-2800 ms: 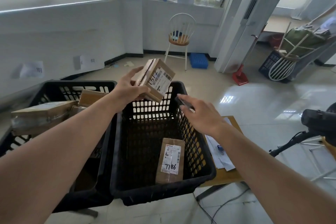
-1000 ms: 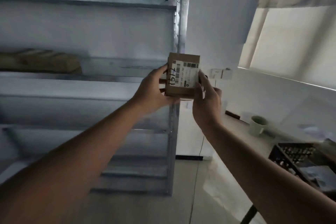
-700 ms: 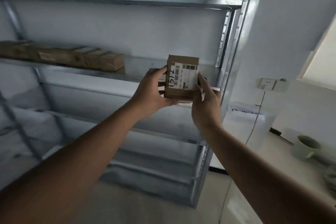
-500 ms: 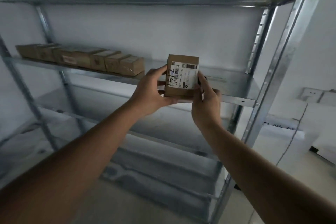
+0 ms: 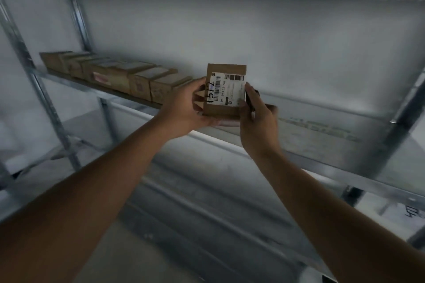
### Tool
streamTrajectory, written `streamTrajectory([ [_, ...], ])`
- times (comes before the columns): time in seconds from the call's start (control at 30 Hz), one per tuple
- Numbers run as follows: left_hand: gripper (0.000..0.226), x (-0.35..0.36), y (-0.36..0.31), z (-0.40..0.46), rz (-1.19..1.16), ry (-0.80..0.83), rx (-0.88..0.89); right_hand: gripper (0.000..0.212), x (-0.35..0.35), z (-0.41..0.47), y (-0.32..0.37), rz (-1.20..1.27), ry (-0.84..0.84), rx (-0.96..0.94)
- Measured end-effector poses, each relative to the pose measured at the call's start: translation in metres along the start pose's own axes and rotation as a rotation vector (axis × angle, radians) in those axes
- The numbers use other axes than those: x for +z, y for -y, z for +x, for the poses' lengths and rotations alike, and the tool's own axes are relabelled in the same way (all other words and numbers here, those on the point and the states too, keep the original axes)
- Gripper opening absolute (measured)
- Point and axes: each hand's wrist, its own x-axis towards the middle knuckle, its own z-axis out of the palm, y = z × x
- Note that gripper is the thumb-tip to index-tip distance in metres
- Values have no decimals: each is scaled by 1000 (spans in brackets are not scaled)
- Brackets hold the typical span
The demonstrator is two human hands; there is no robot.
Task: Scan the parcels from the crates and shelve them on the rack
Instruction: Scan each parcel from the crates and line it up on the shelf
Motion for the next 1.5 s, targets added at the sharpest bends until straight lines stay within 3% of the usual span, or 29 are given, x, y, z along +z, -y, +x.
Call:
streamTrajectory([
  [0.17, 107, -18, 39, 44, 119, 49, 13, 49, 35, 40, -8, -55, 21, 56],
  [0.53, 113, -50, 105, 139, 436, 316, 163, 44, 85, 89, -6, -319, 0, 243],
  [0.73, 101, -51, 125, 165, 520, 487, 234, 41, 101, 101, -7, -396, 17, 324],
  [0.9, 107, -46, 141, 179, 552, 556, 256, 38, 107, 107, -9, -448, 56, 370],
  [1.03, 98, -43, 148, 186, 600, 616, 236, 38, 112, 116, -7, -473, 96, 387],
  [1.5, 67, -43, 152, 191, 585, 647, 253, 43, 112, 135, -8, -422, 127, 435],
])
